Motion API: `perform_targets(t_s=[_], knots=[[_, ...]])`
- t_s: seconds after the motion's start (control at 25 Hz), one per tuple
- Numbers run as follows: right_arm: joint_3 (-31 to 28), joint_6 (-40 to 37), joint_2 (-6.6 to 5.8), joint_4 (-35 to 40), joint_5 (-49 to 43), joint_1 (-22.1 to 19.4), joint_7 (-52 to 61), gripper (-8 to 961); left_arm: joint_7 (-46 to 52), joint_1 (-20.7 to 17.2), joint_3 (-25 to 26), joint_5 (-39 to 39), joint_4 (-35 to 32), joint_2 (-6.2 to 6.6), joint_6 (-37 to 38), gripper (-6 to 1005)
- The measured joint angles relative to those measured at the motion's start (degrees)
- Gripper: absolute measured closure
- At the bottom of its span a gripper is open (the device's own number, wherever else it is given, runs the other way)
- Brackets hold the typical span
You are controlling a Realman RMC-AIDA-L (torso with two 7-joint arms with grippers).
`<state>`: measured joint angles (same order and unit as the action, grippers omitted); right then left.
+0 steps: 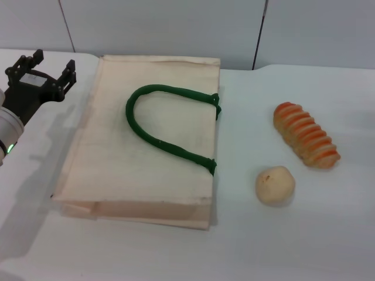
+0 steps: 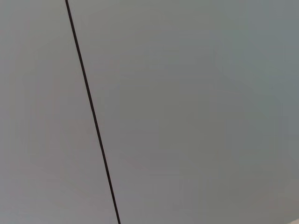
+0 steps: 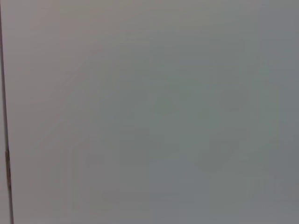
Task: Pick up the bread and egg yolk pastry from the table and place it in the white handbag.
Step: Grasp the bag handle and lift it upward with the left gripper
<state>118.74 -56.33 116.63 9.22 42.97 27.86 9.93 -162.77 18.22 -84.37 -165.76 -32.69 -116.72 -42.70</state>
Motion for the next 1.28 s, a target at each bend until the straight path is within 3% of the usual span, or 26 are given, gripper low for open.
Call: perform_targets(t_s=[1.0,1.12,1.28], knots=[[0.0,0.16,0.0,0.0,0.01,0.09,0.0,256,0.0,0.34,-0.01,0.03,0.03,0.0,0.52,307],[0.0,0.18,0.0,0.0,0.0,0.05,0.0,256,0.87,0.4,-0.97,0.51,-1.6,0.06,2.12,307],[0.01,0.19,0.0,-0.26,-0.01,-0.19,0.0,256,5.55,-2.3,-6.1,0.91,-11.75,0.64,11.75,307]])
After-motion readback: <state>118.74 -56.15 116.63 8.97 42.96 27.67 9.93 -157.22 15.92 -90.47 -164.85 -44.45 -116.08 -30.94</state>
